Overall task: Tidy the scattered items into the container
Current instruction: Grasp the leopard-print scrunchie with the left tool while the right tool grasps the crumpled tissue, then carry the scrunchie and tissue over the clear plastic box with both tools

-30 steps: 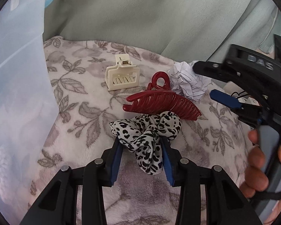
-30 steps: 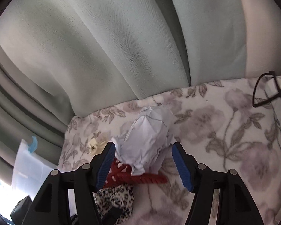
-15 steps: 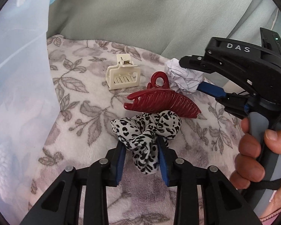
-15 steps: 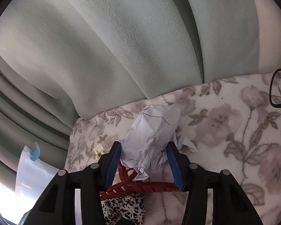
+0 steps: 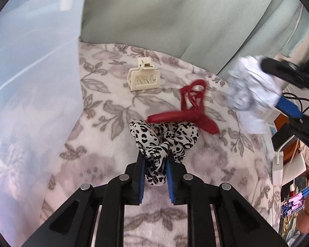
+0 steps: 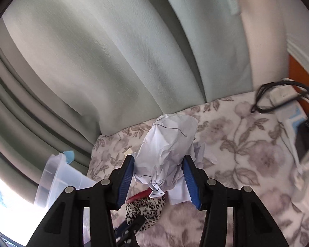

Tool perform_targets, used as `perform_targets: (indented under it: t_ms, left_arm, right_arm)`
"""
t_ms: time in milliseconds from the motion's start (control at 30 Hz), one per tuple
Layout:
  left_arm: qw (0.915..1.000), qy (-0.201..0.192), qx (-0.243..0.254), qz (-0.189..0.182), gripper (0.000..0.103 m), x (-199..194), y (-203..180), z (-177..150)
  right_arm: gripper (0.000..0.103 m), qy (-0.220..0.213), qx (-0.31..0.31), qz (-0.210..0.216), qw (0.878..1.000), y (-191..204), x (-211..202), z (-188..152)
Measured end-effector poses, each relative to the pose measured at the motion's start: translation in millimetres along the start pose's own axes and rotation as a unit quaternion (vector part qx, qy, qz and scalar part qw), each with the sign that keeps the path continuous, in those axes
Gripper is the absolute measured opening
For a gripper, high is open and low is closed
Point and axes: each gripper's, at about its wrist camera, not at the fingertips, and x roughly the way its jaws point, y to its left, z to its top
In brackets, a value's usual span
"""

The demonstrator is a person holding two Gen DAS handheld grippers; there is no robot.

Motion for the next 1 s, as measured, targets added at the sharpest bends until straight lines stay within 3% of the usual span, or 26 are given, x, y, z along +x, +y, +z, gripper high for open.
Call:
perform_targets:
  t_ms: [500,1000]
  left_arm:
    - [0.9977,-0.064,0.022,-0.004,0.017,-98.0,-18.3,-8.0]
    - [0.985,-0.166,0.042,-0.024,0.017,-221.9,-26.3,-18.9]
  right_arm:
    - [0.052,-0.024,0.085,0.018,0.996,-19.4,-96.2,-68.9]
    - [0.052,-0.082,0.034,0.059,0.994,35.2,-180.0,-87.9]
